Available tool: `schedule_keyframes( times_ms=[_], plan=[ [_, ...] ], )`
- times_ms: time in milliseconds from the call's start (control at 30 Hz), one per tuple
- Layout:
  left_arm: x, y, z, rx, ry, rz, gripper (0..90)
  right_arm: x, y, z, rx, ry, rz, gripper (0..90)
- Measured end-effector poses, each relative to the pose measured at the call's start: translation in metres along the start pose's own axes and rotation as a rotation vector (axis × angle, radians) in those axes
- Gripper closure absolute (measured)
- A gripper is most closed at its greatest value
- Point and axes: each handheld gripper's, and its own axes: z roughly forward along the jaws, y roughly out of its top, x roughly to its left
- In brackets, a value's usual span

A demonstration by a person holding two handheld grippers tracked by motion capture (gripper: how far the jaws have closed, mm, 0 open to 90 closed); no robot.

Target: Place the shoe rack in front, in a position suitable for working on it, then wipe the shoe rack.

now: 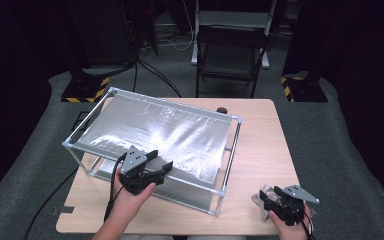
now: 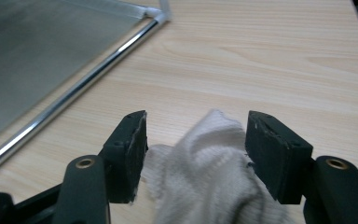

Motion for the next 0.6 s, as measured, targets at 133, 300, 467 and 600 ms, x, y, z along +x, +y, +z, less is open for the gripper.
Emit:
schedule_keyframes(
  times_ms=[133,300,467,600],
  plan=[
    [0.0,0.001,0.001,0.0,-0.004,-0.008,34.2,-0.007,-0.004,-0.002,0.011,-0.054,-0.006,38.0],
    [0.0,0.001,0.0,0.002,-0.006,-0.008,34.1,-0.012,-0.009,0.002,0.053,-0.036,0.01,41.3],
    [0.0,0.0,0.0,-0.001,-0.006,-0.008,34.1,-0.008,-0.015,0.005,0.081,-0.026,-0.007,46.2],
    [0.0,-0.001,0.0,-0.004,-0.004,-0.002,34.1,-0.007,-0.021,0.004,0.089,-0.029,-0.007,50.0]
  ],
)
